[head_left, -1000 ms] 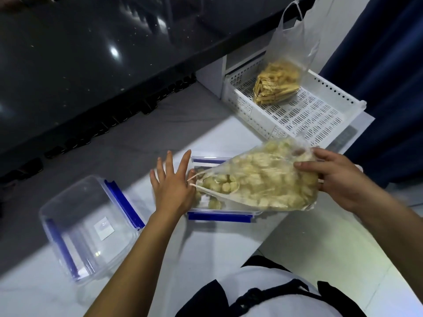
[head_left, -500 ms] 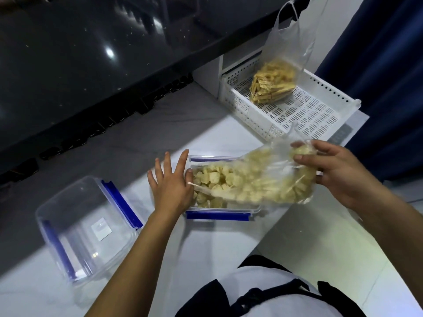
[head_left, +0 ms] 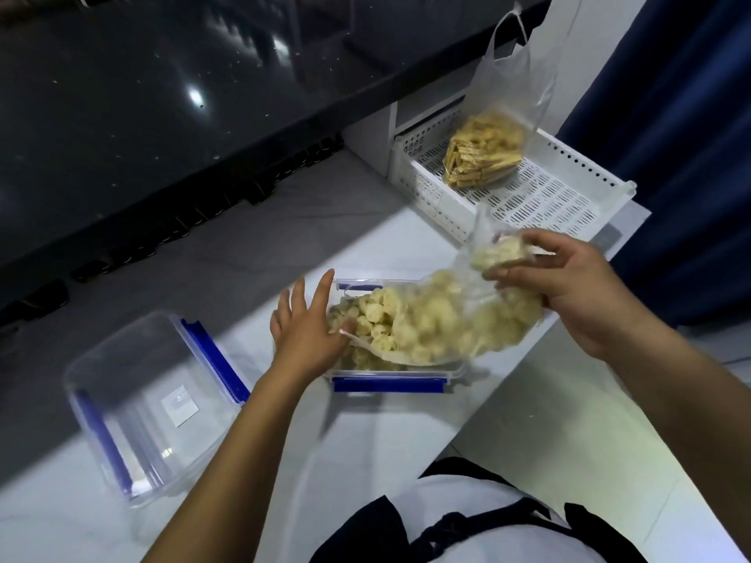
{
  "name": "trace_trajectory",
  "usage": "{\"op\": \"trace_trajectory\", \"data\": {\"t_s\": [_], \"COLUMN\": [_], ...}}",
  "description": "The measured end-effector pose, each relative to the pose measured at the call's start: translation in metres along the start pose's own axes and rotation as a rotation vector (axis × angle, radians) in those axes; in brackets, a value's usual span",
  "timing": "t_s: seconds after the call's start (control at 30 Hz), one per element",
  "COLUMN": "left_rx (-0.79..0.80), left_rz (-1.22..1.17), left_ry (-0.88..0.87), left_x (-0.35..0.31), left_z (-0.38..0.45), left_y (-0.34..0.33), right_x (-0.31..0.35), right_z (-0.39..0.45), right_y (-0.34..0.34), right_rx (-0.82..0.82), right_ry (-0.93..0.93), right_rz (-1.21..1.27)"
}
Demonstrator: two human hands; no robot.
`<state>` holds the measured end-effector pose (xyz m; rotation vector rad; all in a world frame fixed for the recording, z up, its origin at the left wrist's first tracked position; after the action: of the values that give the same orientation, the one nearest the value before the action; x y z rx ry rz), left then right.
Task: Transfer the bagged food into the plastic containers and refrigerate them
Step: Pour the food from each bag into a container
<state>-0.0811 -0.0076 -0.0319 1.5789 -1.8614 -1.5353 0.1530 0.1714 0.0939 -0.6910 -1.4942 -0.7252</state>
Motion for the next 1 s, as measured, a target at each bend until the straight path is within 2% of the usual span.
{"op": "trace_trajectory", "data": {"t_s": [0.1, 0.23, 0.4, 0.6, 0.67, 0.83, 1.0], "left_rx": [0.103, 0.162, 0.35, 0.416, 0.392, 0.147, 0.079], "left_rz": [-0.009, 0.054, -0.395, -0.639, -0.683, -0.71, -0.733], "left_ry": [-0.037, -0.201, -0.398, -0.465, -0.476, -0.563, -0.583], "left_x": [-0.008, -0.029, -0.076, -0.103, -0.104, -0.106, -0.108], "left_z": [-0.008, -0.021, -0.043, -0.03, -0.027, -0.024, -0.028], "left_y": [0.022, 0.049, 0.074, 0.074, 0.074, 0.092, 0.103], "right_x": [0.003, 0.004, 0.013, 0.024, 0.023, 0.018, -0.002], "right_z": [-0.002, 0.004, 0.005, 0.004, 0.002, 0.001, -0.011], "right_y": [-0.017, -0.025, -0.048, -0.055, -0.054, -0.044, -0.045], "right_rx": [0.092, 0.086, 0.188, 0.266, 0.27, 0.222, 0.294], "right_ry": [-0.003, 0.059, 0.122, 0.158, 0.151, 0.131, 0.095], "right_rz": [-0.054, -0.167, -0.223, -0.272, -0.271, -0.304, -0.427]}}
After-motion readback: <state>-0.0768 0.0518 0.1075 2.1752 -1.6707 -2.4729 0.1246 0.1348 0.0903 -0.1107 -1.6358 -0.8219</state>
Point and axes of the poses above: each hand's wrist, its own z-axis towards the middle knuckle, its own y-axis out of the back of the hand, x = y × z, the point moved 4 cm from there along z, towards the middle knuckle, and after that the axes turned 15 degrees about y, right-handed, at the moved point
